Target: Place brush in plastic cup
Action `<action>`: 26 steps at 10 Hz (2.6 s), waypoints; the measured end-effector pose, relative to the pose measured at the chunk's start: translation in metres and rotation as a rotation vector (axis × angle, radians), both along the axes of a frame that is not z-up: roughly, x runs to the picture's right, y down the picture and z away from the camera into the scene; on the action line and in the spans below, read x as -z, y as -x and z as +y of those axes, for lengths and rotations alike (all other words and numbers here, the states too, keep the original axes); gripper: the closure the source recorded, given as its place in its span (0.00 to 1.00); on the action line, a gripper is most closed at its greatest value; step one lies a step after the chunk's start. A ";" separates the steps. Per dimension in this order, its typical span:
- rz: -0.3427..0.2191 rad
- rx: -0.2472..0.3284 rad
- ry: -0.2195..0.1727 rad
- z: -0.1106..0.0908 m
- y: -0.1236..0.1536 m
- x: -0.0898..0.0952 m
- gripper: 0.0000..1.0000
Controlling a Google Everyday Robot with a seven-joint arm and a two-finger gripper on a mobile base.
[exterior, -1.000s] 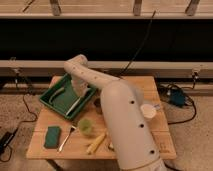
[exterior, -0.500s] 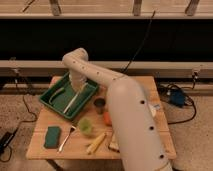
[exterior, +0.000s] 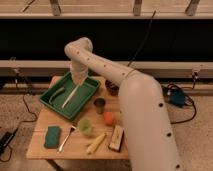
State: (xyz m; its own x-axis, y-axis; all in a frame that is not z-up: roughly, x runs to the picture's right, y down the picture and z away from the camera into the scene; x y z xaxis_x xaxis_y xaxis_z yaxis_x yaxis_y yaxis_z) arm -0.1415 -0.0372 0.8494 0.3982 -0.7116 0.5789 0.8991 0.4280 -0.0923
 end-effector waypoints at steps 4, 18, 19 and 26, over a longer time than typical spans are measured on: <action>-0.008 -0.037 -0.009 -0.012 -0.052 0.032 1.00; -0.085 0.129 0.283 0.193 -0.086 0.129 1.00; -0.090 0.134 0.290 0.197 -0.084 0.131 1.00; -0.150 0.155 0.329 0.207 -0.039 0.117 1.00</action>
